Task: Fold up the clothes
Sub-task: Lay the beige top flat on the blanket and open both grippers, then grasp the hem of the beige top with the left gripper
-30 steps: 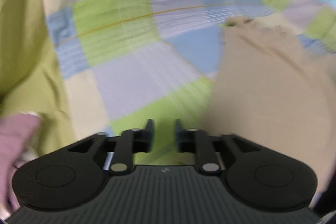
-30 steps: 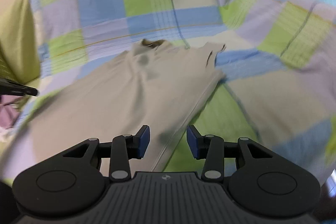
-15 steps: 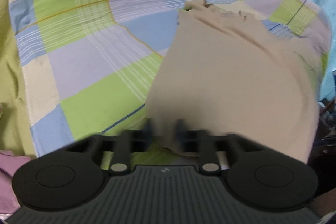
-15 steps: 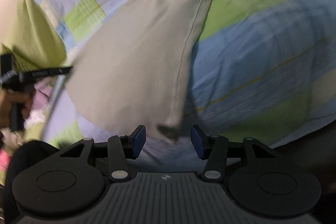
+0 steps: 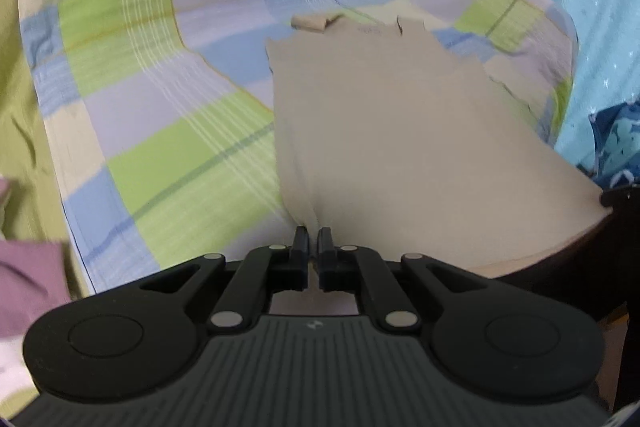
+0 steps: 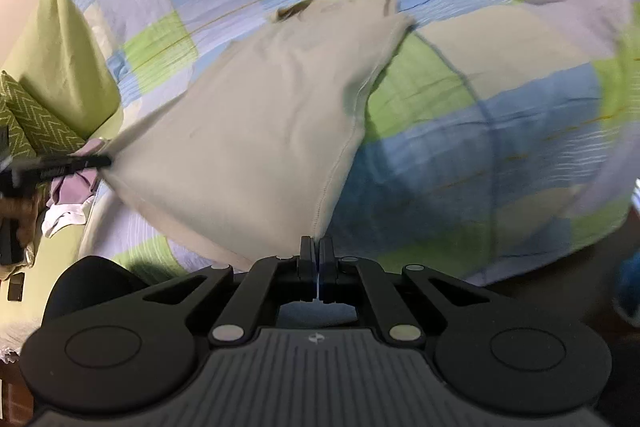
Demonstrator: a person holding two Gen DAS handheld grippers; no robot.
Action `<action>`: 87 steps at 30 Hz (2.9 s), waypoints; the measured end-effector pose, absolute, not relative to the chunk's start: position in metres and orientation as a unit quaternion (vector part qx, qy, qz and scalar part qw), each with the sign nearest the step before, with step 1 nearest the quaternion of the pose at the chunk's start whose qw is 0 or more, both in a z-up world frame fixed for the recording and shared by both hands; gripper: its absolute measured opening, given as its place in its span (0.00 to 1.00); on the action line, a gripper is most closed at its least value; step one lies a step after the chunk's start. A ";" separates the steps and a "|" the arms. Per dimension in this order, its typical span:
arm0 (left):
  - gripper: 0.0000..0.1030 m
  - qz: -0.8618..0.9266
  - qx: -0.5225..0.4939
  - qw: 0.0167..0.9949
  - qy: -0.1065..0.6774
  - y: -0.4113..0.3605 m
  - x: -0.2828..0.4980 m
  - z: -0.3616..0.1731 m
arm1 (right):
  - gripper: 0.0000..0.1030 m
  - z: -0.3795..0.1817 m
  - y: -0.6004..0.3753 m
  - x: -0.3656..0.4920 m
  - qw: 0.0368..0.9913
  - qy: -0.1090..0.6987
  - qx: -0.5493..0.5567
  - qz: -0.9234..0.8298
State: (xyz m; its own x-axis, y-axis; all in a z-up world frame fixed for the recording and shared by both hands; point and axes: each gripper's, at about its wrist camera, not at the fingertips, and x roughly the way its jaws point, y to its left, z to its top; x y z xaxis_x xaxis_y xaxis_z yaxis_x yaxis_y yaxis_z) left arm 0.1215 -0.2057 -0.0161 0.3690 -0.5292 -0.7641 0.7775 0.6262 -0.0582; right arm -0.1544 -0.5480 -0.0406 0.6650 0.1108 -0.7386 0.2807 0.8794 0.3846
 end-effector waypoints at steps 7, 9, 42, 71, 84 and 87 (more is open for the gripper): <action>0.03 -0.393 0.182 0.795 0.425 -0.205 0.107 -0.043 | 0.00 -0.054 -0.537 -0.166 0.869 0.434 0.235 -0.046; 0.07 -0.390 0.196 0.792 0.427 -0.205 0.109 -0.049 | 0.00 -0.062 -0.537 -0.167 0.863 0.443 0.238 -0.045; 0.28 -0.438 0.205 0.835 0.262 -0.516 0.378 -0.051 | 0.33 -0.055 -0.653 0.116 0.954 0.271 0.090 -0.092; 0.59 -0.468 0.336 0.781 0.241 -0.259 0.171 -0.032 | 0.54 -0.040 -0.584 -0.063 0.951 0.287 0.107 -0.045; 0.60 -0.511 0.599 0.614 0.053 -0.162 0.057 -0.086 | 0.58 -0.081 -0.474 -0.124 0.930 0.365 0.039 0.016; 0.61 -0.510 0.619 0.597 0.015 -0.168 0.054 -0.099 | 0.59 -0.075 -0.466 -0.118 0.934 0.356 0.032 0.015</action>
